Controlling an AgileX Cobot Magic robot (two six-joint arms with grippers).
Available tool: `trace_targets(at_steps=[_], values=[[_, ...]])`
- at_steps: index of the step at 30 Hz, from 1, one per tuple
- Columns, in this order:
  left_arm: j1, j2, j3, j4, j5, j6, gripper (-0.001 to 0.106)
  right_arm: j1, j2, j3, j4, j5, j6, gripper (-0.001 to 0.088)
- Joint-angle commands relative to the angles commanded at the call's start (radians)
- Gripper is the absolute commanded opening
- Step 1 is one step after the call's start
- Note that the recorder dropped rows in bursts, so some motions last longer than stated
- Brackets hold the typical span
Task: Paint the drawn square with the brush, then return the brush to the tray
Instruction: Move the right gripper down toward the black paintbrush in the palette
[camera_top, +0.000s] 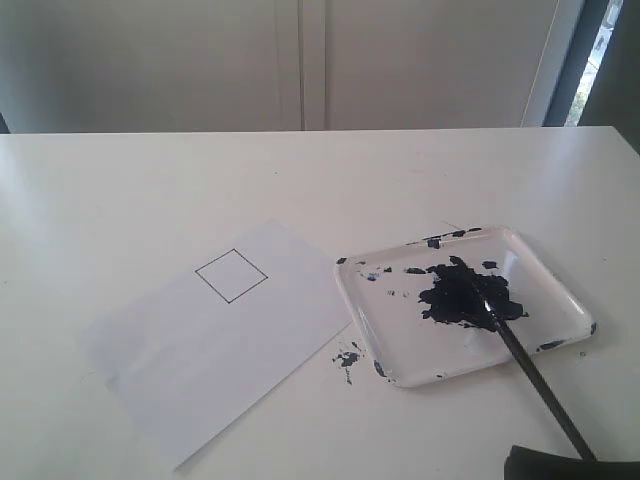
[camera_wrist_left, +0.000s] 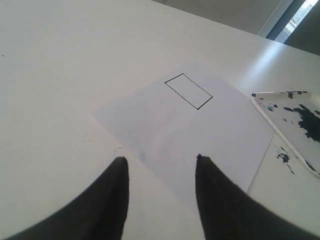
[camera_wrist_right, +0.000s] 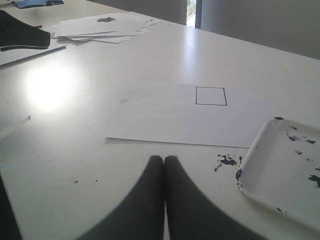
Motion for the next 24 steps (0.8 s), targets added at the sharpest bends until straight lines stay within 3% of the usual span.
trace_targets(at_steps=[3, 6, 15, 21, 24], values=[[0.000, 0.000, 0.000, 0.000, 0.000, 0.000, 0.048, 0.000, 0.000, 0.000, 0.000, -0.005, 0.000, 0.0000], [0.000, 0.000, 0.000, 0.000, 0.000, 0.000, 0.048, 0.000, 0.000, 0.000, 0.009, -0.099, 0.050, 0.0000], [0.000, 0.000, 0.000, 0.000, 0.000, 0.000, 0.048, 0.000, 0.000, 0.000, 0.009, -0.275, 0.557, 0.0000], [0.000, 0.000, 0.000, 0.000, 0.000, 0.000, 0.048, 0.000, 0.000, 0.000, 0.007, -0.422, 0.562, 0.0000], [0.000, 0.000, 0.000, 0.000, 0.000, 0.000, 0.048, 0.000, 0.005, -0.007, 0.007, -0.434, 0.496, 0.0000]])
